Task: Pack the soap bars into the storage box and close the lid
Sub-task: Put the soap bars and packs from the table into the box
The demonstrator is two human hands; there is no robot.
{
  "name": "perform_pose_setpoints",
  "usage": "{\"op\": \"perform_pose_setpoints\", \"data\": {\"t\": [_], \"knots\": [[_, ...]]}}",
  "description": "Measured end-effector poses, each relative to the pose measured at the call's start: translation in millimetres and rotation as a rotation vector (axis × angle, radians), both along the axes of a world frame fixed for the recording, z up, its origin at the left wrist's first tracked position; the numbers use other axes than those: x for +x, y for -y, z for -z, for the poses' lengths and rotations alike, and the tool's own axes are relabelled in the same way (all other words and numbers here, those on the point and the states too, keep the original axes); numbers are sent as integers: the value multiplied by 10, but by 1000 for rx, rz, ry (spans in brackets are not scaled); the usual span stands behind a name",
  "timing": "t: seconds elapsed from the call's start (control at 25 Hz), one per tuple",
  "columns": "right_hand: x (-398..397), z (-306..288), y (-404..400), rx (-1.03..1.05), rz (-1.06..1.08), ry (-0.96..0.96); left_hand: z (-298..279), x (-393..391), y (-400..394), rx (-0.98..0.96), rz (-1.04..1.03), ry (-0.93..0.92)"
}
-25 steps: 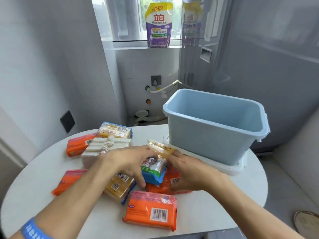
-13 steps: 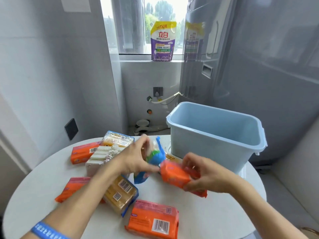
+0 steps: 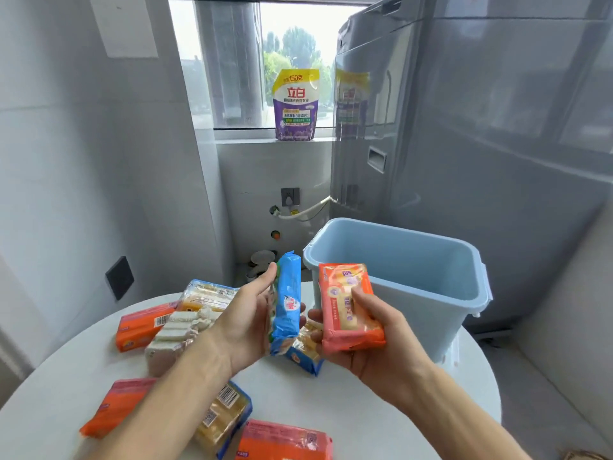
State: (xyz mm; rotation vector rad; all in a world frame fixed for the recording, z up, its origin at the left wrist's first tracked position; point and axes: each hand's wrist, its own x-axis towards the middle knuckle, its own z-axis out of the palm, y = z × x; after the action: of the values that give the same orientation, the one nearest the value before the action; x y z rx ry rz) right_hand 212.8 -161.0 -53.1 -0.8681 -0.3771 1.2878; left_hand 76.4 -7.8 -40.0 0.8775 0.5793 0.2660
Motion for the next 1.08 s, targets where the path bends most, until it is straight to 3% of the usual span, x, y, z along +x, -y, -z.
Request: {"op": "perform_pose_setpoints", "data": {"t": [0.2, 0.28, 0.4, 0.52, 0.64, 0.72, 0.84, 0.92, 1.0, 1.08], "knots": [[277, -409, 73, 26, 403, 196, -197, 235, 30, 166, -36, 206], [547, -650, 136, 51, 541, 393, -378, 449, 34, 312, -78, 276], [1008, -853, 176, -95, 643, 755, -628, 972, -11, 549, -197, 151], [1388, -814, 85, -352, 554, 1021, -621, 1513, -190, 948, -210, -181], [1668, -645, -66, -664, 368, 1371, -406, 1843, -330, 1235, 85, -585], [1747, -555, -168, -840, 125, 1574, -246, 1945, -356, 1382, 326, -821], [1824, -437, -299, -959, -152, 1555, -136, 2030, -460, 1327, 418, -889], [1837, -334, -336, -984, -203, 1524, -88, 2035, -513, 1307, 468, -888], [1824, -270, -339, -1017, -178, 1713, -28, 2022, -521, 1414, 591, -942], [1820, -235, -326, -1056, -112, 2023, -19, 2012, -481, 1618, 617, -951]]}}
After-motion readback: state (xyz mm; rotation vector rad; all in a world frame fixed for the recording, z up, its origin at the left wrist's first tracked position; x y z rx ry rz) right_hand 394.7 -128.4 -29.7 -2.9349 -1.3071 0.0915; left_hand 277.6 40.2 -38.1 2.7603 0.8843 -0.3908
